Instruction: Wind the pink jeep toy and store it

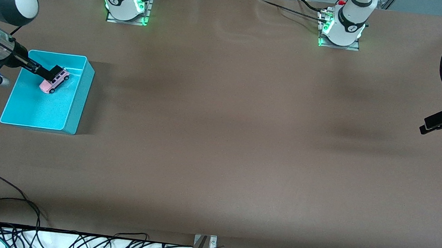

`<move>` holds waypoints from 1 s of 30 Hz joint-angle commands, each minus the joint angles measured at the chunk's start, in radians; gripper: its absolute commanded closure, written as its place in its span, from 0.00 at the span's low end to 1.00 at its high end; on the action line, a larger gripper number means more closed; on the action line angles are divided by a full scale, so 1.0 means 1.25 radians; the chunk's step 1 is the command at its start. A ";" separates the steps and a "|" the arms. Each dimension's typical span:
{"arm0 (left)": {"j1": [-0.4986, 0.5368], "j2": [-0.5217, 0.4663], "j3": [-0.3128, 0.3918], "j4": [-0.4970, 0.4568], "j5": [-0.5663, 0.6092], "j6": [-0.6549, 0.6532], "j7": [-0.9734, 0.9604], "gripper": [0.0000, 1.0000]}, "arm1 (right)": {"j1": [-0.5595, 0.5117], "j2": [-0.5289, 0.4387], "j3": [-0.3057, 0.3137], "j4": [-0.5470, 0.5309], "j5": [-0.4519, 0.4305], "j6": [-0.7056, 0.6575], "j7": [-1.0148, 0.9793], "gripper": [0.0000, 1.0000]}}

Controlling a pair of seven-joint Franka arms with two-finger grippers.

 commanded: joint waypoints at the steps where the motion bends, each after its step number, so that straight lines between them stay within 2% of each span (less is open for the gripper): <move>1: 0.001 0.000 0.002 0.008 -0.018 -0.001 0.015 0.00 | 0.000 0.005 0.009 0.123 0.054 -0.139 0.007 0.00; 9: 0.001 0.000 0.002 0.009 -0.018 -0.001 0.013 0.00 | 0.011 0.025 0.009 0.258 0.122 -0.263 0.008 0.00; 16: 0.001 0.000 0.002 0.008 -0.018 -0.001 0.013 0.00 | 0.012 0.053 0.009 0.345 0.194 -0.307 0.019 0.00; 20: 0.001 0.000 0.002 0.008 -0.018 -0.001 0.013 0.00 | 0.050 0.069 -0.005 0.374 0.182 -0.347 0.018 0.00; 25: 0.001 0.000 0.002 0.009 -0.018 -0.001 0.013 0.00 | 0.108 0.074 -0.021 0.382 0.083 -0.346 -0.006 0.00; 30: 0.001 0.000 0.002 0.009 -0.018 -0.001 0.012 0.00 | 0.114 0.073 -0.026 0.382 0.047 -0.331 -0.014 0.00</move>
